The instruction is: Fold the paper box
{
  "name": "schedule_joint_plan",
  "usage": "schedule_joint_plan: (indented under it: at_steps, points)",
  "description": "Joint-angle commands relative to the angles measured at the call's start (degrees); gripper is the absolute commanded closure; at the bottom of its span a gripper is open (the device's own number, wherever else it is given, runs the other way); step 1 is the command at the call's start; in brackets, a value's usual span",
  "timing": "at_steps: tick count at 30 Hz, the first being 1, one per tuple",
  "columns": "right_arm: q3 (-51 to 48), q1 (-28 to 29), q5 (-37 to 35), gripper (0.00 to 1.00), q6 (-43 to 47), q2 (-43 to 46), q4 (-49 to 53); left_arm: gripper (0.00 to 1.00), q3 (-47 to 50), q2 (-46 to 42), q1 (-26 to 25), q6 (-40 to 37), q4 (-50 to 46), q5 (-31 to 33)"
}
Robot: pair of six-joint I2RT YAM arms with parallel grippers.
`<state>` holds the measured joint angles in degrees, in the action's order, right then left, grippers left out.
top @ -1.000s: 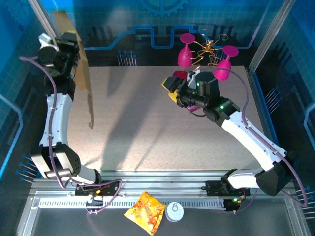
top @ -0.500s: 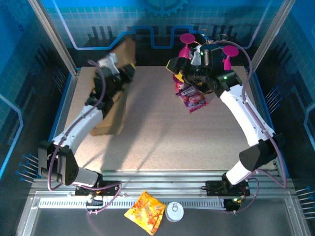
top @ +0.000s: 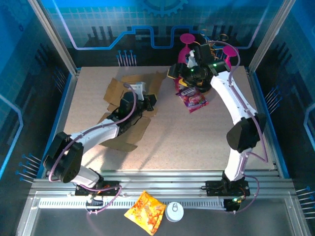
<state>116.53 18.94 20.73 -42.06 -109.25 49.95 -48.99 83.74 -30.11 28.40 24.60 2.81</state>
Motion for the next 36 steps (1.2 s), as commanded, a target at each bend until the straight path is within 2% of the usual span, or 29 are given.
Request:
schedule_joint_plan:
  at_steps: [1, 6, 9, 15, 23, 30, 33, 36]
  points:
    - [6.81, -0.71, -1.04, 0.26, 0.93, -4.39, 4.08, 1.0, 2.48, -4.56, -1.06, -1.51, 1.79, 0.98]
    - [23.34, 0.08, -3.96, 0.27, 1.84, -16.03, 13.96, 1.0, 4.84, -6.9, -2.44, -1.03, 0.89, 1.33]
    - [29.84, 0.43, -4.95, 0.31, 2.63, -21.93, 17.56, 1.0, 5.18, -7.41, -2.67, -0.79, 1.02, 1.1]
    - [30.69, 1.06, -3.12, 0.35, 2.23, -23.73, 12.09, 1.0, 5.46, -8.38, -3.38, -0.76, -0.82, -0.16]
    - [30.41, 2.36, -2.91, 0.43, 1.89, -27.42, 12.71, 1.0, 5.99, -9.91, -3.37, -1.5, -2.69, -0.97]
    - [29.35, 3.78, -7.11, 0.63, 2.69, -25.22, 12.12, 1.0, 5.95, -10.18, -3.35, -1.69, -3.42, -1.16]
    - [27.66, 4.0, -8.27, 0.77, 2.1, -24.27, 11.09, 1.0, 5.99, -10.09, -3.37, -1.68, -3.19, -0.97]
    - [26.67, 4.21, -9.4, 0.97, 1.68, -21.76, 10.69, 1.0, 5.75, -10.0, -3.38, -1.73, -3.24, -0.83]
